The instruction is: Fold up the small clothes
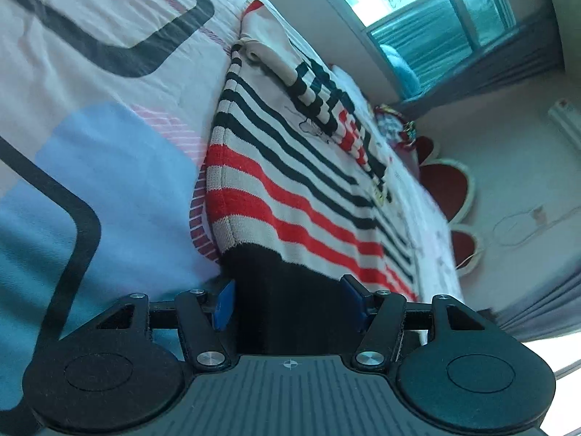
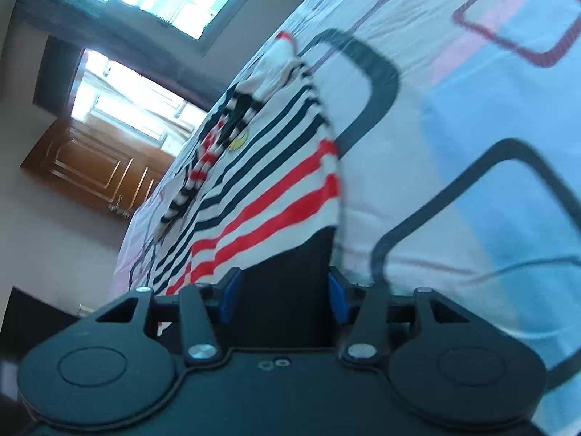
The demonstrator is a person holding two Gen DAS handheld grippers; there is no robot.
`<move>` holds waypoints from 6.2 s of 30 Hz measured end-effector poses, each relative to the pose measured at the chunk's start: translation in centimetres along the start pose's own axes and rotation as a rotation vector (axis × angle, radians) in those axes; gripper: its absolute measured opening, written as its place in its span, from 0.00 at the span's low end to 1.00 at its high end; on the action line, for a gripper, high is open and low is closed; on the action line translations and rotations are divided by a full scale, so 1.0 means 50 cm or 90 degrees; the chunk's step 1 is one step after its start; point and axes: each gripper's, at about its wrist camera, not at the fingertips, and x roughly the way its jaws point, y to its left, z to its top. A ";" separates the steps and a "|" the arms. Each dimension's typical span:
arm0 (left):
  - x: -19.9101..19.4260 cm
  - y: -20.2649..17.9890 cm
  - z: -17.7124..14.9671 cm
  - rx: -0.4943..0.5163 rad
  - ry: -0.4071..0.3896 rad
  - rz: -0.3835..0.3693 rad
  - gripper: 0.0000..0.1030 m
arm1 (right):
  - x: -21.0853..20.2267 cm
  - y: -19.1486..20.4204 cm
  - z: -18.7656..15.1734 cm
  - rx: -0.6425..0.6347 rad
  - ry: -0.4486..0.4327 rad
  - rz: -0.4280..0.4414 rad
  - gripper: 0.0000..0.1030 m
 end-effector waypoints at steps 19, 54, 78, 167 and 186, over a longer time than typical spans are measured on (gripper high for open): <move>-0.065 -0.088 0.006 0.128 -0.106 0.012 0.05 | -0.049 0.078 0.011 -0.109 -0.069 -0.011 0.05; 0.096 -0.219 0.408 0.142 -0.175 0.013 0.05 | 0.109 0.201 0.379 -0.183 -0.110 0.005 0.05; 0.455 -0.083 0.625 0.052 -0.143 0.037 0.60 | 0.479 0.030 0.627 -0.057 -0.089 0.076 0.60; 0.386 -0.307 0.320 0.532 -0.144 0.288 0.76 | 0.407 0.298 0.295 -0.577 -0.047 -0.222 0.39; 0.332 -0.210 0.334 0.453 -0.130 0.334 0.76 | 0.304 0.134 0.342 -0.364 -0.021 -0.234 0.07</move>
